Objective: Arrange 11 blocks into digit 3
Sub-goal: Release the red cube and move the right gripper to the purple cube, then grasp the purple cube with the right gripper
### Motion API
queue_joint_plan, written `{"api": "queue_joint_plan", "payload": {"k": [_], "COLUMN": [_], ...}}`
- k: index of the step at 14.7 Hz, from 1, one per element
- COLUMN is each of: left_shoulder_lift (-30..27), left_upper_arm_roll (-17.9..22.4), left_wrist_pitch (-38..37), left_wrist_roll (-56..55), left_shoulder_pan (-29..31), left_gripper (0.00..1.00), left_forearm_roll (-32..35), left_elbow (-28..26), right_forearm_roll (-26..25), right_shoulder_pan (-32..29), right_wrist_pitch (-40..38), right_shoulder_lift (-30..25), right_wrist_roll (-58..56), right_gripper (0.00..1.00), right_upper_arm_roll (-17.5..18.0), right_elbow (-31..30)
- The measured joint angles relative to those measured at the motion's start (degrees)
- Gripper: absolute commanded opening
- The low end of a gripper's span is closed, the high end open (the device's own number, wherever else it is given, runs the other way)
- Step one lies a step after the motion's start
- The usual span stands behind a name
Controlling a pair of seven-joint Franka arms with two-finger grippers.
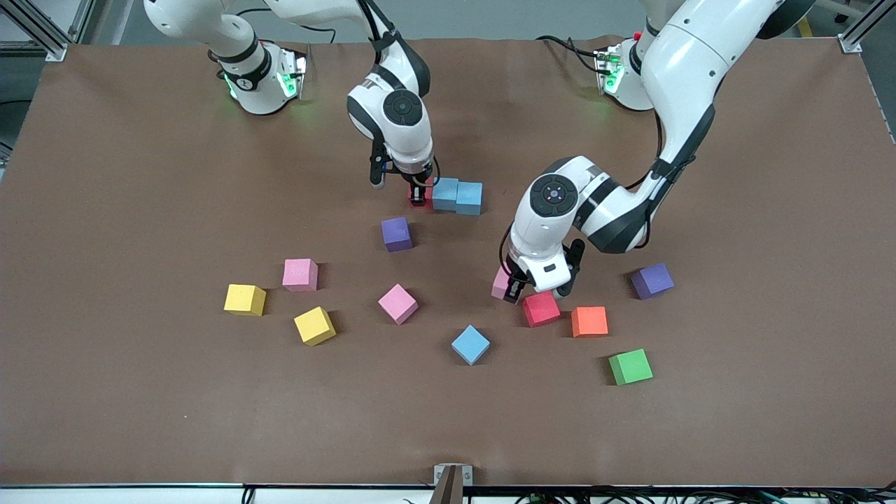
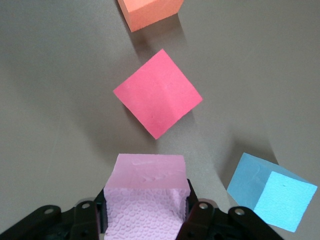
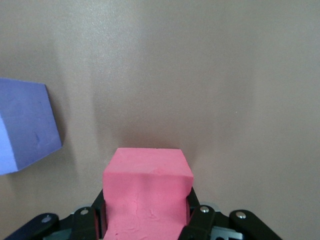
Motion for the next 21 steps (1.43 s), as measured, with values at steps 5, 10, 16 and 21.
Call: {"api": "queue_joint_plan", "payload": {"k": [5,10,16,21], "left_shoulder_lift": [-0.4,-0.5,-0.5,-0.5], "left_upper_arm_roll": [0.0,0.0,0.0,0.0], "left_wrist_pitch": [-0.2,-3.2,-3.4,-3.4], "left_wrist_roll": [0.0,0.0,0.0,0.0], "left_shoulder_pan": [0.0,0.1,0.1,0.1], "left_gripper": [0.38,0.38,0.38,0.38], "left_forearm_roll": [0.0,0.0,0.0,0.0], "left_elbow": [0.1,1.9,2.0,2.2], "right_forearm_roll": [0.0,0.0,0.0,-0.3], "right_shoulder_pan": [0.0,0.0,-0.3,-7.7], "right_wrist_pitch": [0.2,-1.6,-8.2,-9.5], "right_shoulder_lift": [1.1,0.9,-3.9,-6.1], "right_wrist_roll": [0.0,-0.3,-3.0,-19.2], "right_gripper": [1.0,1.0,1.0,1.0], "right_upper_arm_roll": [0.0,0.0,-0.2,-1.1], "right_elbow": [0.2,1.1,2.2,3.2]}}
